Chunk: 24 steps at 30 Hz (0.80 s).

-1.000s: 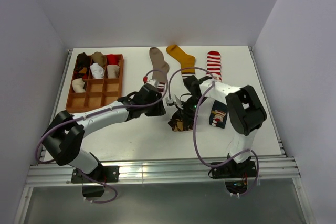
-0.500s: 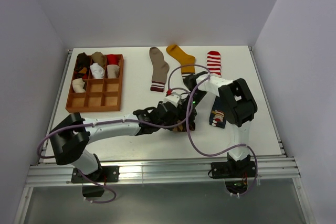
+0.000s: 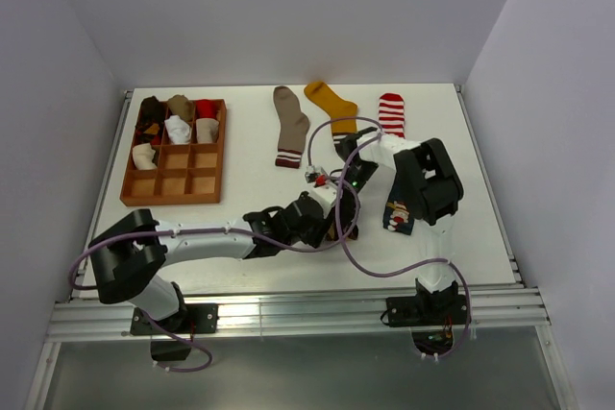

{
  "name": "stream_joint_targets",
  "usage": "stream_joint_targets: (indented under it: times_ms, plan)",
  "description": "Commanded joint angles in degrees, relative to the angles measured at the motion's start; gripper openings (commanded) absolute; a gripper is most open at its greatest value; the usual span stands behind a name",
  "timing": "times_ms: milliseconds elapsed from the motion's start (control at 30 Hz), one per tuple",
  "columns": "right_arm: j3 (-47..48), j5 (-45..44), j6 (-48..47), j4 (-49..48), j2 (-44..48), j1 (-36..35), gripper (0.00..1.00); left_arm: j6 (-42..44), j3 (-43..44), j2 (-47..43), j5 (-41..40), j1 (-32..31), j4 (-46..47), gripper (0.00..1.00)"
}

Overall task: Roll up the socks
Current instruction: Roll the sock at the center of the board.

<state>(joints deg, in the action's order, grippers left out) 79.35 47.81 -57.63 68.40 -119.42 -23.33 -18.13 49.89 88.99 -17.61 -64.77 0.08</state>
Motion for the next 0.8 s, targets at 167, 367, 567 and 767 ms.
stream_joint_targets:
  times_ms: [167, 367, 567, 767]
  plan:
    - [1.42, -5.80, 0.06, -0.47, -3.37, 0.65, 0.28, 4.94, 2.49, 1.54, 1.01, -2.37, 4.41, 0.56]
    - [1.68, -6.15, 0.58, -0.90, -3.81, 0.83, 0.28, 4.42, -0.66, -1.36, -3.92, -5.01, 7.31, 0.54]
    - [1.51, -6.77, 0.67, -1.07, -4.07, 0.74, 0.28, 6.96, 0.47, 0.92, -4.90, -5.89, 7.22, 0.54]
    - [2.03, -6.77, 0.41, -0.38, -5.04, 0.83, 0.28, 10.13, 1.52, 3.12, -4.02, -5.80, 7.48, 0.55]
